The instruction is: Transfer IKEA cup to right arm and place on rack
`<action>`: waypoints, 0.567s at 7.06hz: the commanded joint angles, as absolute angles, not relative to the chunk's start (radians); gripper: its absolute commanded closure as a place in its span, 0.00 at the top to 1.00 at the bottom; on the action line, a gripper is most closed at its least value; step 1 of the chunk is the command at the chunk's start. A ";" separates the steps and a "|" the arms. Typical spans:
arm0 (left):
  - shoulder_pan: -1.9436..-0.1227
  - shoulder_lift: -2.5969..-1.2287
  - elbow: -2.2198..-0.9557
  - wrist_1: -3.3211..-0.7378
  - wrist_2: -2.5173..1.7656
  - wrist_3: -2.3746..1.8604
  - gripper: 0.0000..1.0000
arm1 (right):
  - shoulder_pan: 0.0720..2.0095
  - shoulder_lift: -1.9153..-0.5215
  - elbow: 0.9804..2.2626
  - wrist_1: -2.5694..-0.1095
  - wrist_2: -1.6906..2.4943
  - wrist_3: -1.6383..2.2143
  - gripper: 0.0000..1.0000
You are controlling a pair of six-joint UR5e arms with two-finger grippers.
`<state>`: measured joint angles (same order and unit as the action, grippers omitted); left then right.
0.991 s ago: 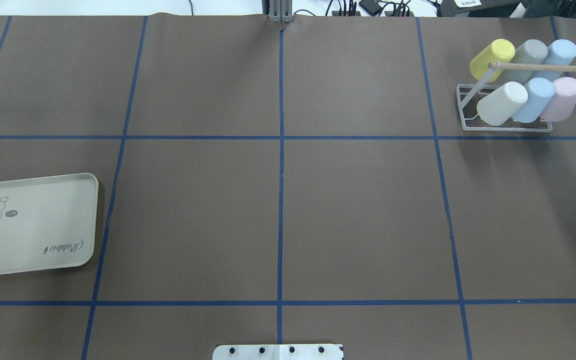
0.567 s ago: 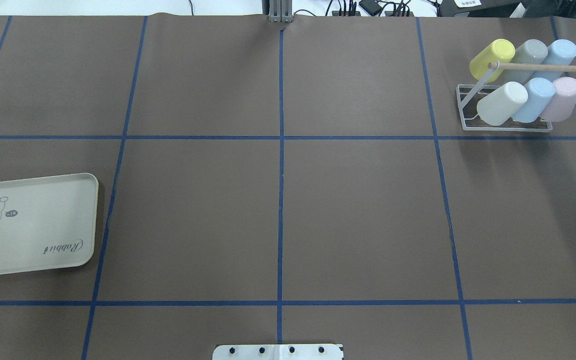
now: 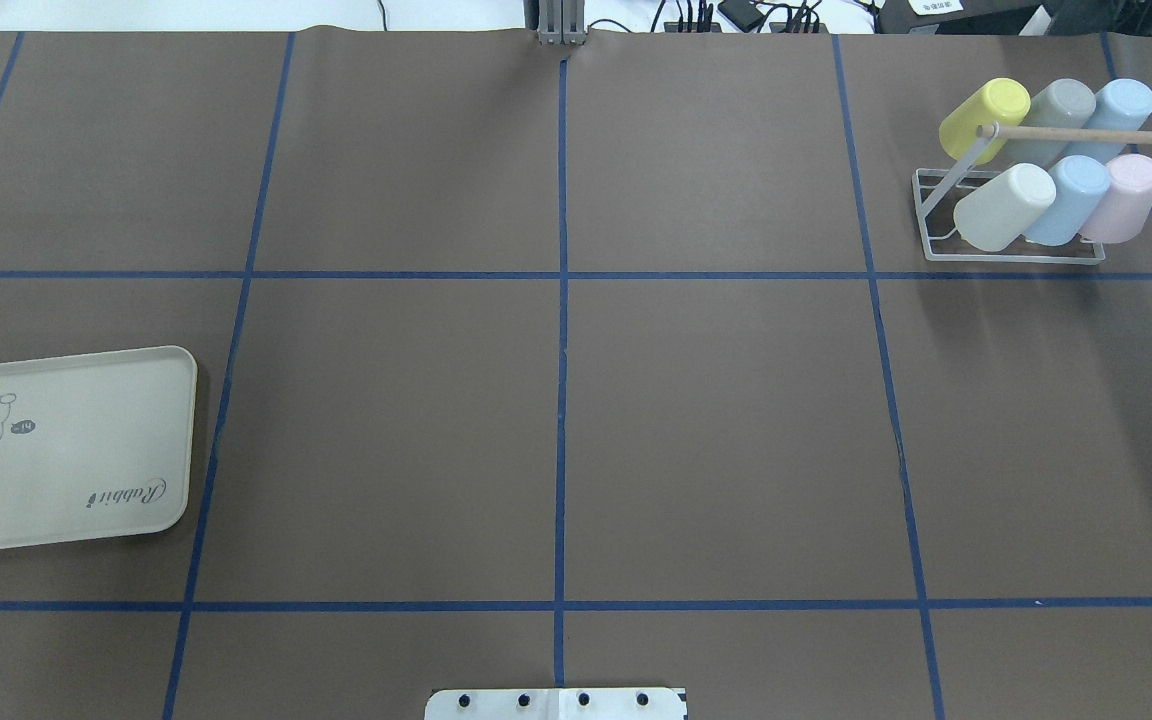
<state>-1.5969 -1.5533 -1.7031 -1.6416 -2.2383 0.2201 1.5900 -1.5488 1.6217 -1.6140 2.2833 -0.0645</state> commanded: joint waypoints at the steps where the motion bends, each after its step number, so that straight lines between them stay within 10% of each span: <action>1: -1.595 -1.554 -1.700 -1.643 -2.275 0.200 1.00 | 1.594 -1.566 1.617 -1.589 2.311 -0.055 1.00; 4: -1.594 -1.554 -1.695 -1.643 -2.275 0.190 1.00 | 1.601 -1.588 1.624 -1.589 2.342 -0.051 1.00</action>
